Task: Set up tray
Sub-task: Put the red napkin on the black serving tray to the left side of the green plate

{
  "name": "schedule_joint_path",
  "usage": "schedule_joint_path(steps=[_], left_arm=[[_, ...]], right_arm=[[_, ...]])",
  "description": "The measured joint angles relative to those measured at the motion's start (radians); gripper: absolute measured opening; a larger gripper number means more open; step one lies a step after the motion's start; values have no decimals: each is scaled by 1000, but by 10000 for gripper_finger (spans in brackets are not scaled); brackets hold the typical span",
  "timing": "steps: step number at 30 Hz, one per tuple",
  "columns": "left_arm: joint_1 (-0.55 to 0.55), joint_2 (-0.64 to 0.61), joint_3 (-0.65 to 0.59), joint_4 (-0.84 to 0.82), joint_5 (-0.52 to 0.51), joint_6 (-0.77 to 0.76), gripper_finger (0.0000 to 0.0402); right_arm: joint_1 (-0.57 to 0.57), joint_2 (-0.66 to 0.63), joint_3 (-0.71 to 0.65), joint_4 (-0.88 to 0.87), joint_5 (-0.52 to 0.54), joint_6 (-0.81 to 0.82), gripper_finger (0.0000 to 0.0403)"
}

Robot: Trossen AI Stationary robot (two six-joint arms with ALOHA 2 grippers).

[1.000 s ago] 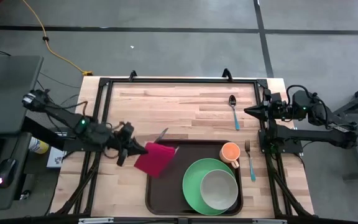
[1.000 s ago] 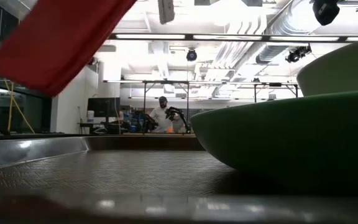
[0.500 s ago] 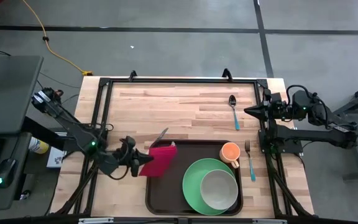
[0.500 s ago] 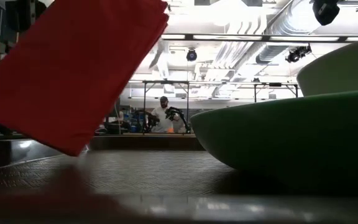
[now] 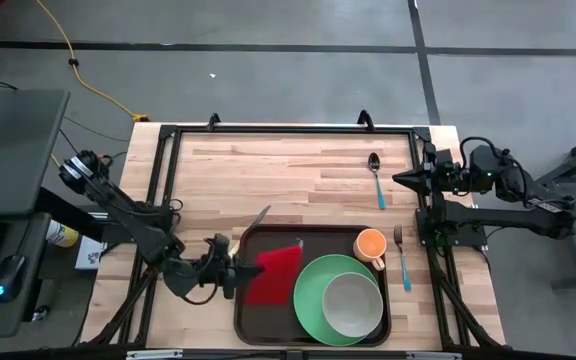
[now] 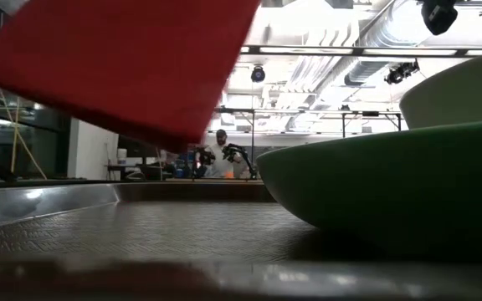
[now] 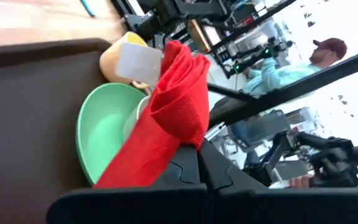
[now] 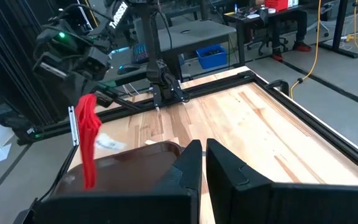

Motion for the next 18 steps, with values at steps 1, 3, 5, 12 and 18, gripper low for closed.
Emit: schedule_joint_path(steps=[1, 3, 5, 12, 18], left_arm=[[0, 12, 6, -6, 9, -5, 11], [0, 46, 14, -8, 19, -46, 11], [0, 94, 18, -4, 38, -116, 11], [-42, 224, 20, -18, 8, -351, 11], [-30, 247, 20, -229, -2, -453, 11]], right_arm=[[0, 0, 0, -1, 0, 0, 0], [0, 0, 0, -1, 0, 0, 0], [0, 0, 0, -2, 0, 0, 0], [0, 0, 0, -18, -7, 6, 0], [0, 0, 0, -25, -8, 7, 0]])
